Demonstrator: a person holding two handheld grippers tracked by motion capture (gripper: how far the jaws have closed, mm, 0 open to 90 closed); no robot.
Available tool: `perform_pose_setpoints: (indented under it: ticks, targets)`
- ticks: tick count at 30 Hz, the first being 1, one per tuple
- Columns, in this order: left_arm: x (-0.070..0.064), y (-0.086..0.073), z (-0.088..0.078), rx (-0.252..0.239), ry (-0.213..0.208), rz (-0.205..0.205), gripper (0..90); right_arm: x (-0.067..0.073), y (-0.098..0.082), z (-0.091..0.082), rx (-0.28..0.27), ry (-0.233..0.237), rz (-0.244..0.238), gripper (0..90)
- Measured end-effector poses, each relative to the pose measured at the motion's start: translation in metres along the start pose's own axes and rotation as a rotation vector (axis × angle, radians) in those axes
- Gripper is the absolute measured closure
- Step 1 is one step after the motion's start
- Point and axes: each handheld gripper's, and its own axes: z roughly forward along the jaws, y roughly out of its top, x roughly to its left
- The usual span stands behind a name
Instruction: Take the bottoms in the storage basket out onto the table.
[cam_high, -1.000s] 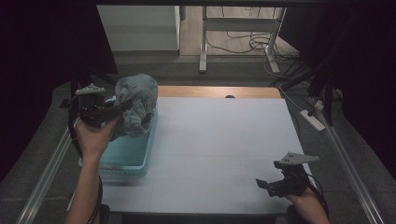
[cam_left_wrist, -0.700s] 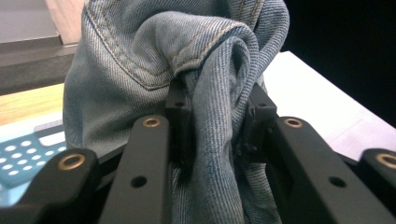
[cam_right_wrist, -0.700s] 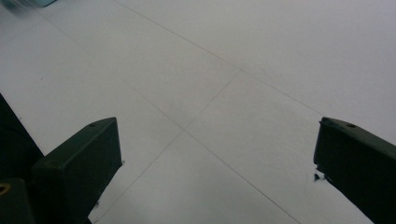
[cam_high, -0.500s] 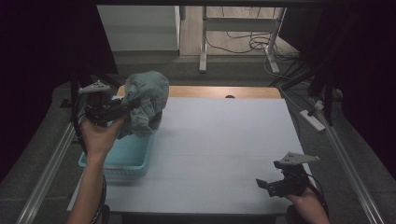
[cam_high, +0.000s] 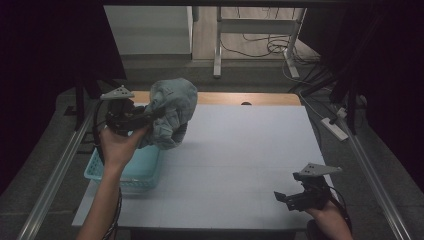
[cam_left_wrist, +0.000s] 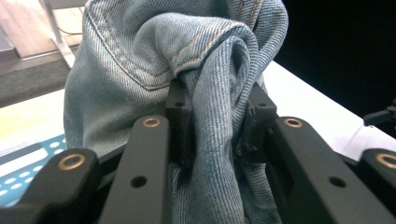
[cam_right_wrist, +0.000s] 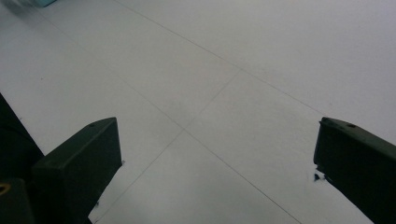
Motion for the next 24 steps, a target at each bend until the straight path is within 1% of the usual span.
perform_pose_setpoints:
  ticks: [1,4,5,6,9,10,12,19,20,21,22,23,24]
  targets:
    - [-0.004,0.001,0.004,0.004,-0.014,0.008,69.6,0.0,0.0,0.0,0.0,0.0,0.0,1.1]
    - [-0.007,0.002,0.008,0.007,-0.025,0.014,69.6,0.0,0.0,0.0,0.0,-0.001,-0.001,1.1]
    - [-0.011,0.003,0.012,0.011,-0.037,0.022,69.6,0.0,0.0,0.0,0.0,-0.001,-0.001,1.1]
    - [-0.011,0.003,0.012,0.011,-0.037,0.022,69.6,0.0,0.0,0.0,0.0,-0.001,-0.001,1.1]
    - [-0.017,0.004,0.021,0.021,-0.066,0.034,69.6,0.0,0.0,0.0,0.0,-0.001,-0.001,1.1]
    - [-0.017,0.004,0.021,0.021,-0.066,0.034,69.6,0.0,0.0,0.0,0.001,-0.001,-0.001,1.1]
    - [-0.022,0.005,0.028,0.032,-0.087,0.041,69.6,0.0,0.0,0.0,0.0,-0.001,-0.002,1.1]
    - [-0.034,0.007,0.045,0.052,-0.124,0.066,69.6,0.0,0.0,0.0,0.001,-0.002,-0.002,1.1]
    - [-0.034,0.007,0.045,0.052,-0.124,0.066,69.6,0.0,0.0,0.0,0.001,-0.002,-0.002,1.1]
    - [-0.038,0.007,0.05,0.056,-0.134,0.073,69.6,0.0,0.0,0.0,0.001,-0.002,-0.002,1.1]
    - [-0.038,0.007,0.05,0.056,-0.134,0.073,69.6,0.0,0.0,0.0,0.001,-0.002,-0.002,1.1]
    - [-0.041,0.007,0.054,0.06,-0.146,0.077,69.6,0.0,0.0,0.0,0.001,-0.003,-0.002,1.1]
    - [-0.041,0.007,0.054,0.06,-0.146,0.077,69.6,0.0,0.0,0.0,0.001,-0.003,-0.002,1.1]
